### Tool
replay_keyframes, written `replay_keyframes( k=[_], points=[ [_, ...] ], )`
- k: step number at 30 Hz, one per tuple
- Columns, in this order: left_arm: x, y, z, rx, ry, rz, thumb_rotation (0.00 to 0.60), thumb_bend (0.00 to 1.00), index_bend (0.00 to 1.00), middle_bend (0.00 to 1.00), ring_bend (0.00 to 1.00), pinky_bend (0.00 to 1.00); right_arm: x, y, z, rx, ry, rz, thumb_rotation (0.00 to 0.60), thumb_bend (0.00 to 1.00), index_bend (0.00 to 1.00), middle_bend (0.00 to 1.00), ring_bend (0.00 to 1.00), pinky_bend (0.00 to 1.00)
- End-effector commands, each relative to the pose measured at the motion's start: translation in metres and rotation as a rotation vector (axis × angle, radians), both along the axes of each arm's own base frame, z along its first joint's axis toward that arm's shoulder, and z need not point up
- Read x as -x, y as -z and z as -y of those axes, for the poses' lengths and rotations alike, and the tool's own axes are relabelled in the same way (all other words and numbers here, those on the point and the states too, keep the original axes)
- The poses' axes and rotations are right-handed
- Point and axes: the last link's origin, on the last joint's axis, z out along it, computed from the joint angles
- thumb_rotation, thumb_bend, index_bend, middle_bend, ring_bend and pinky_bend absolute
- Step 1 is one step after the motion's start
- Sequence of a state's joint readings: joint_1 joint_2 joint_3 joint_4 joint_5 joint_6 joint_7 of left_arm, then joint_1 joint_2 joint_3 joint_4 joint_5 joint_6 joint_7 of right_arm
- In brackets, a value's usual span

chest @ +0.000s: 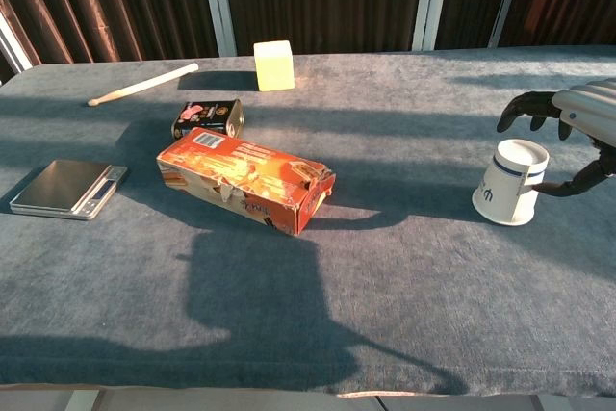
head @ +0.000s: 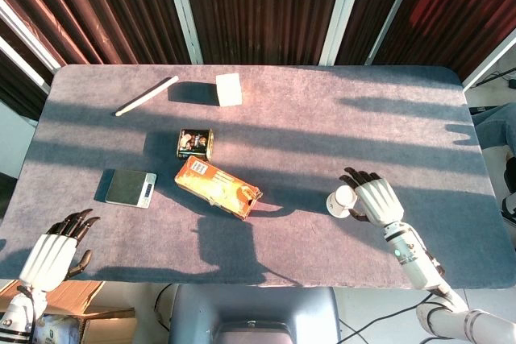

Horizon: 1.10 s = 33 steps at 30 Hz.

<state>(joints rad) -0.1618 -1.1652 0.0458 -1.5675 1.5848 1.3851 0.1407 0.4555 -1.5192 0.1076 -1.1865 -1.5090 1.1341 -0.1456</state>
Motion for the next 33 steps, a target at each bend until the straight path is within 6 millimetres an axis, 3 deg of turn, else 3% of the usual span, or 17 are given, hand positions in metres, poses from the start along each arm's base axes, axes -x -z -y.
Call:
replay_keyframes(
  k=[1,11,16,23,27,33],
  points=[
    [0.000,0.000,0.000,0.000,0.000,0.001,0.600,0.41,0.21,0.10,0.14,0.33,0.000,0.005,0.002,-0.003,-0.003,-0.004,0.600,0.43,0.45,0.33,0.39,0.56],
    [0.000,0.000,0.001,0.002,0.001,0.002,0.600,0.40,0.22,0.10,0.14,0.33,-0.001,0.002,-0.001,0.032,-0.021,0.071,0.600,0.50,0.59,0.43,0.51,0.66],
    [0.000,0.000,0.001,0.004,0.001,-0.002,0.600,0.41,0.22,0.10,0.14,0.33,-0.007,-0.003,-0.012,-0.015,-0.068,0.270,0.600,0.50,0.59,0.43,0.51,0.66],
    [0.000,0.002,0.001,0.007,-0.001,-0.009,0.600,0.41,0.22,0.10,0.14,0.33,-0.001,0.005,-0.018,-0.294,0.044,0.719,0.600,0.50,0.58,0.43,0.51,0.66],
    [0.000,0.001,0.001,0.009,-0.005,-0.009,0.600,0.41,0.23,0.10,0.14,0.33,0.008,0.011,-0.010,-0.409,0.130,0.805,0.600,0.50,0.54,0.43,0.50,0.65],
    [0.000,0.001,0.001,0.009,-0.005,-0.010,0.600,0.41,0.23,0.10,0.14,0.33,0.022,0.023,-0.002,-0.474,0.178,0.767,0.600,0.50,0.49,0.43,0.45,0.61]
  ],
)
